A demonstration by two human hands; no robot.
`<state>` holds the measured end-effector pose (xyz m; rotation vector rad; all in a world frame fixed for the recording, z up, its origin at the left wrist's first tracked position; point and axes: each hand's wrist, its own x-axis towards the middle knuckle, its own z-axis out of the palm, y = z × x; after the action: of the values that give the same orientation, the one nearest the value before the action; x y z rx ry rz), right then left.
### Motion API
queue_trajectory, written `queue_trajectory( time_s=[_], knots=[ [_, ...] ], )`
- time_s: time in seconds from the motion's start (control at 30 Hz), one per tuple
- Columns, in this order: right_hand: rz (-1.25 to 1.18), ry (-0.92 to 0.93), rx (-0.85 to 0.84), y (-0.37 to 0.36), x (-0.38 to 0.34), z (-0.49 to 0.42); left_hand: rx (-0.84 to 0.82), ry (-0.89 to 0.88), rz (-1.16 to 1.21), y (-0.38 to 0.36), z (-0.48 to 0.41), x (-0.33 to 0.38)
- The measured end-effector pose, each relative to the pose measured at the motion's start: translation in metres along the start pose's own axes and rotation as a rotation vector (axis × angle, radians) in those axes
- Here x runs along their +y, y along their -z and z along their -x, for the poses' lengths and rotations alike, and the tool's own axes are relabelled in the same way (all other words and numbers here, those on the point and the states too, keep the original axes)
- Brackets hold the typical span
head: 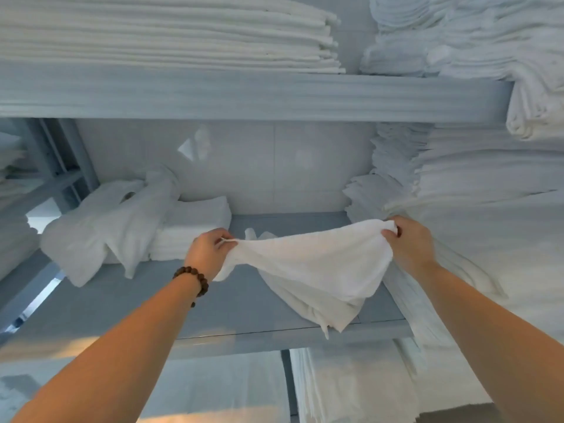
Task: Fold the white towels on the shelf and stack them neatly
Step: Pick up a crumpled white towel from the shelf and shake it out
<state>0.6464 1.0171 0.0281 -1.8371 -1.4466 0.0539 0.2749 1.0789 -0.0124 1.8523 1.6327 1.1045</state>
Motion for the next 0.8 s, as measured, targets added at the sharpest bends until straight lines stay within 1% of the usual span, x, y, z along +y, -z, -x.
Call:
queue_trajectory(
  time_s=[0.1, 0.23, 0.4, 0.5, 0.57, 0.67, 0.8],
  knots=[
    [-0.022, 0.035, -0.027, 0.024, -0.004, 0.019, 0.095, -0.076, -0.014, 0.031, 0.031, 0.029],
    [-0.035, 0.102, -0.006, 0.064, -0.005, 0.057, 0.202, -0.143, -0.046, 0.063, 0.089, 0.069],
    [-0.073, 0.195, 0.023, 0.117, -0.009, 0.113, 0.181, -0.169, -0.109, 0.09, 0.174, 0.104],
    [-0.096, 0.237, 0.04, 0.145, -0.016, 0.135, 0.221, -0.171, -0.113, 0.105, 0.214, 0.128],
    [-0.115, 0.242, 0.064, 0.163, -0.026, 0.141, 0.25, -0.192, -0.13, 0.119, 0.231, 0.146],
    [-0.11, 0.295, 0.157, 0.191, -0.046, 0.144, 0.301, -0.232, -0.17, 0.146, 0.246, 0.169],
    [-0.142, 0.241, 0.226, 0.217, -0.063, 0.139, 0.37, -0.255, -0.232, 0.179, 0.25, 0.197]
  ],
)
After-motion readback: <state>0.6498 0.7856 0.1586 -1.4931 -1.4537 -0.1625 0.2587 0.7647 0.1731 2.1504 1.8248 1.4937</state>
